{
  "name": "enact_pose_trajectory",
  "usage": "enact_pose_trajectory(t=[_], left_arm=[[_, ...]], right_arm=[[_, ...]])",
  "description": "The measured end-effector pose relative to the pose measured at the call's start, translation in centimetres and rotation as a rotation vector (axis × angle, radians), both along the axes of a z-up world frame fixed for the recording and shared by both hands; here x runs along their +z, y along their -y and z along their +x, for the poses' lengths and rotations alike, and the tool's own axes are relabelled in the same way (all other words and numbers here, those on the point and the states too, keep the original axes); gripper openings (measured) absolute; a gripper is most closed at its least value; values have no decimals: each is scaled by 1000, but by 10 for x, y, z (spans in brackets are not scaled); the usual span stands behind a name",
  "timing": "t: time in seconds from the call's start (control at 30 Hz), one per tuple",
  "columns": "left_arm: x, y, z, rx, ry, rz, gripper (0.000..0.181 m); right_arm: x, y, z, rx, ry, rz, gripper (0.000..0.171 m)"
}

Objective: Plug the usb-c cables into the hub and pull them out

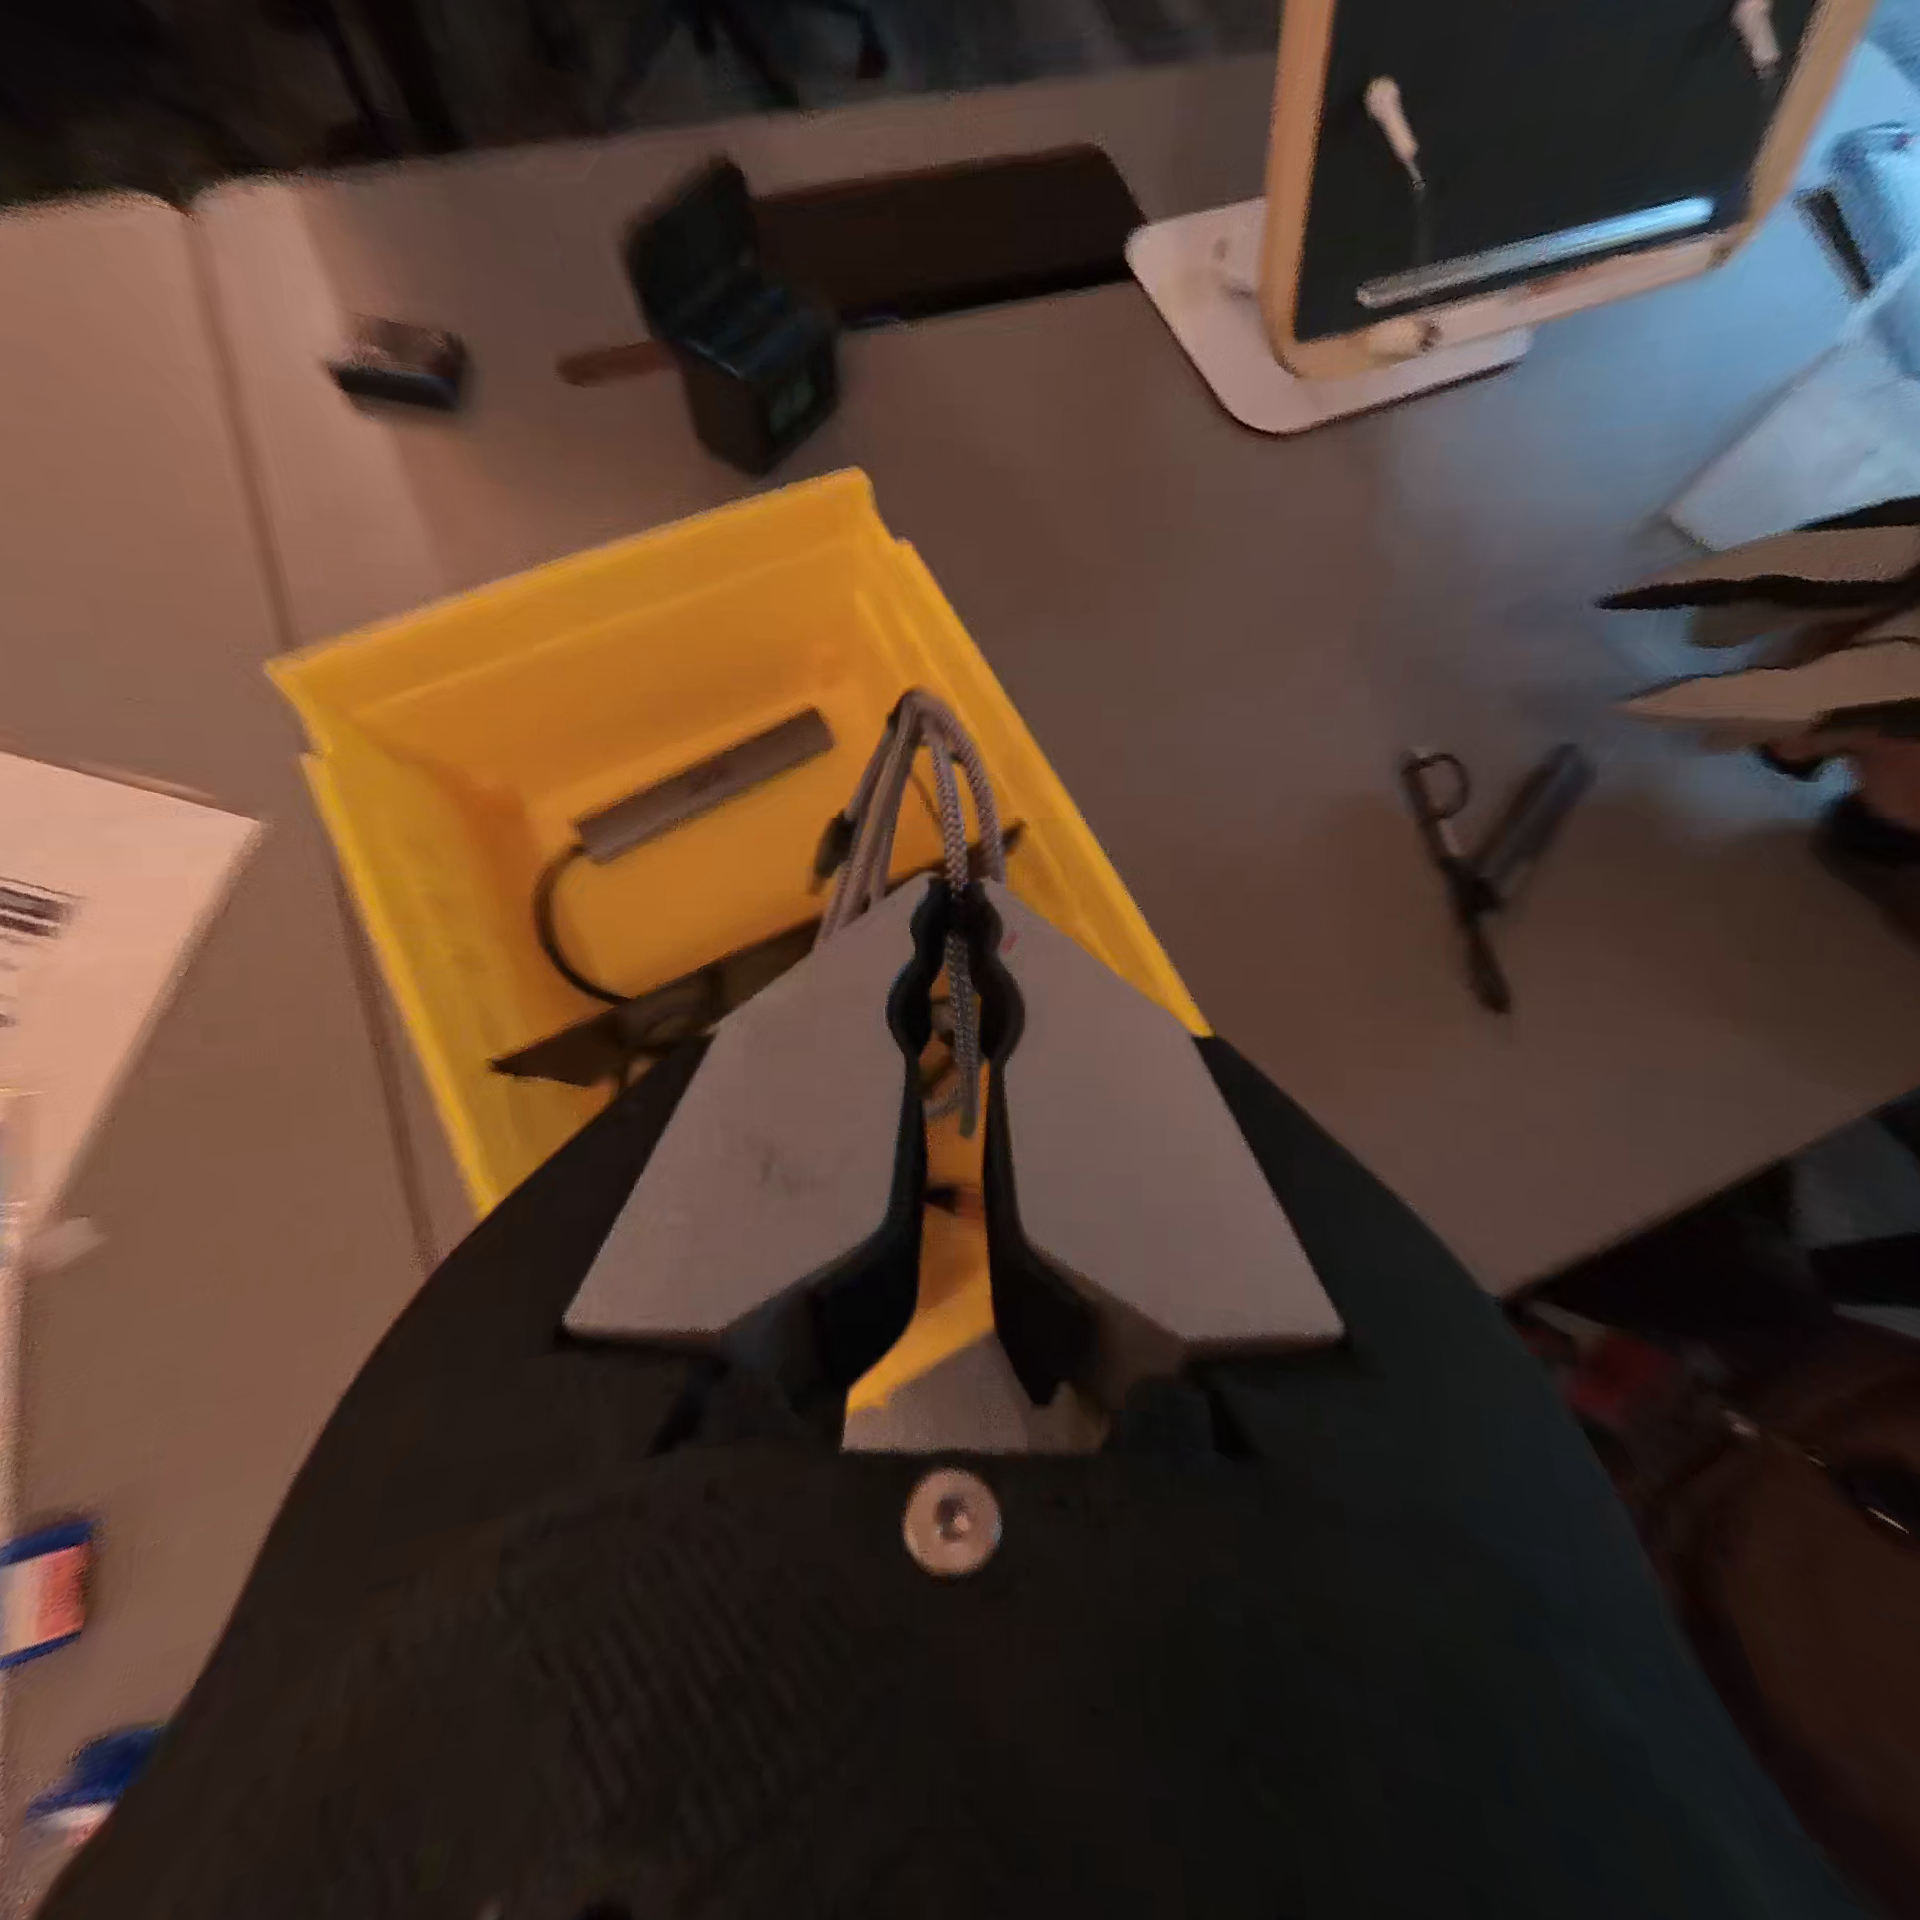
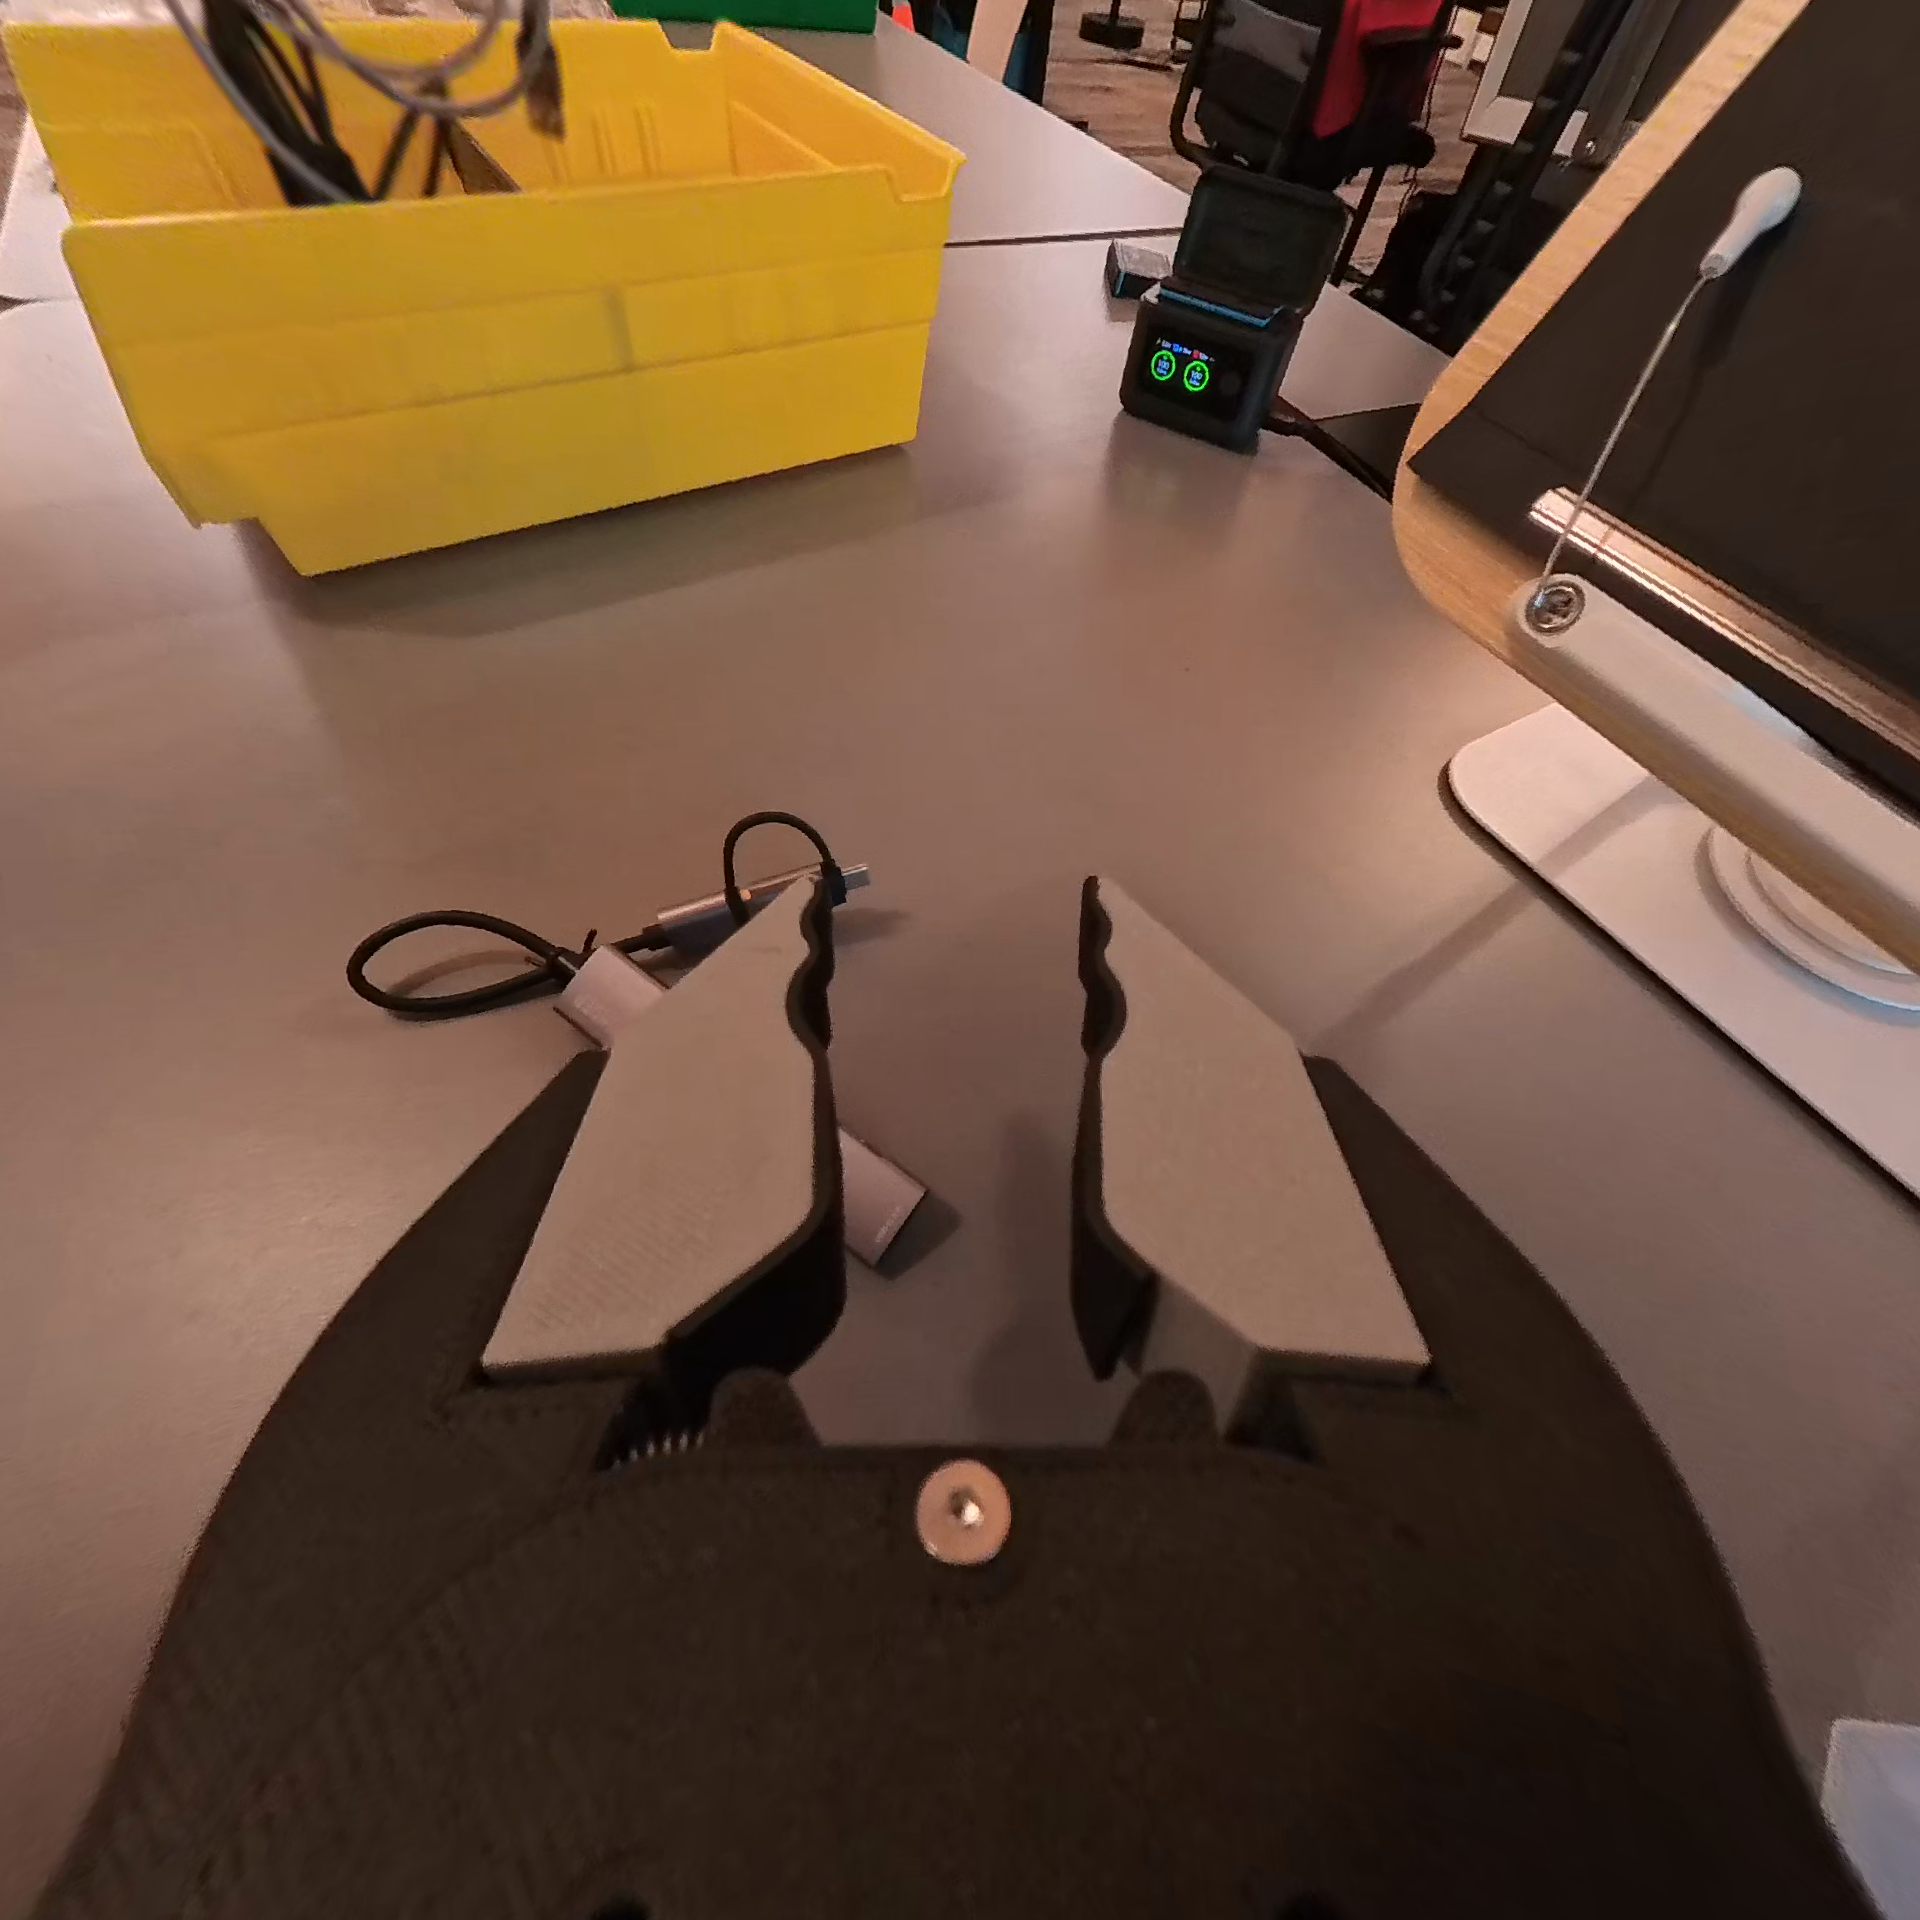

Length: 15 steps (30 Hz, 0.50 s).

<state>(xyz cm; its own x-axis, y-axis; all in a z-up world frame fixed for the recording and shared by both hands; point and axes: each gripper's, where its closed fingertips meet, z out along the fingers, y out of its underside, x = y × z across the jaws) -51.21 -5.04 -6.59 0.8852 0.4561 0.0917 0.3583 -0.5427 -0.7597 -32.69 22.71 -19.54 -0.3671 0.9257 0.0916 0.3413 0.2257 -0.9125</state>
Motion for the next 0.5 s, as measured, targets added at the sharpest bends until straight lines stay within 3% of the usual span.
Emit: enact_pose_trajectory(t=[0.03, 0.17, 0.5], left_arm=[[10, 1, -4, 15, -63, 13, 1], [52, -10, 12, -29, -106, 215, 0], [83, -70, 115, -349, -136, 258, 1]], right_arm=[[0, 0, 0, -1, -2, 6, 44], [0, -1, 0, -3, -3, 6, 45], [16, 18, 8, 117, -37, -138, 51]])
